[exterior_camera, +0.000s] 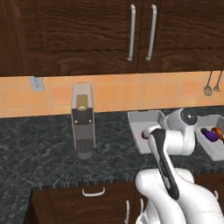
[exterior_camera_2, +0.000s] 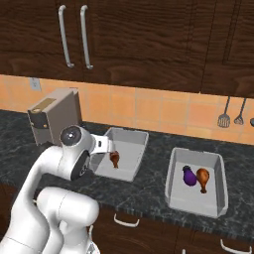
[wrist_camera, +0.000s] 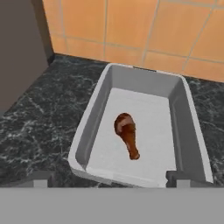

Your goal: Place one eggplant and one chicken drumstick in each tupperware on the nearby counter, to pack two identical lunches.

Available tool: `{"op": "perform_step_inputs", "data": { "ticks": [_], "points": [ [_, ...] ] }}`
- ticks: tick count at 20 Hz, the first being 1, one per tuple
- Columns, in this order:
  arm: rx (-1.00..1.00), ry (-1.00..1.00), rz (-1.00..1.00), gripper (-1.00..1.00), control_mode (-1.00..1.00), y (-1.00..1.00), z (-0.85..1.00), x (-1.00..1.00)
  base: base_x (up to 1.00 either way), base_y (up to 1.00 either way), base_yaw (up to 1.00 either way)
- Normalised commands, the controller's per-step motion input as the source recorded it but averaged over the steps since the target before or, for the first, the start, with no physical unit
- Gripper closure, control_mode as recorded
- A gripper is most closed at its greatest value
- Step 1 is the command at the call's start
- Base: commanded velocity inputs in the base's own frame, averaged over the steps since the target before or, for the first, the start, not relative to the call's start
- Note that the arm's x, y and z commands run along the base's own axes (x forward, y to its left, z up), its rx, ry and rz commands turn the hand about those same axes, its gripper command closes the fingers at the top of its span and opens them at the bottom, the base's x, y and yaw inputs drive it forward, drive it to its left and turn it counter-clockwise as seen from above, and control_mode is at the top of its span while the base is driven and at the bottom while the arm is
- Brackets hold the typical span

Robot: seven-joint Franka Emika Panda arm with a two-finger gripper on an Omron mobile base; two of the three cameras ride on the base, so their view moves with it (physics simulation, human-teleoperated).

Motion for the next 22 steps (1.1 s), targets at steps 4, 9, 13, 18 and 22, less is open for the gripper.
{"op": "perform_step_inputs", "data": {
  "ticks": [4,9,13,18,22],
  "points": [
    [0.0,-0.17,-0.1,-1.0,-1.0,0.01,0.43,-1.0,0.0,0.0,0.0],
    [0.0,-0.01,-0.13,-1.0,-1.0,0.07,0.13,-0.75,0.0,0.0,0.0],
    [0.0,0.0,-0.03,-1.0,1.0,0.02,-0.04,-0.23,-0.75,-0.04,-0.14],
    [0.0,0.0,0.0,-1.0,1.0,0.0,0.0,0.0,-0.95,-0.78,-0.28],
    [0.0,0.0,0.0,-1.0,1.0,0.0,0.0,0.0,-0.6,-1.0,-0.23]
  ]
}}
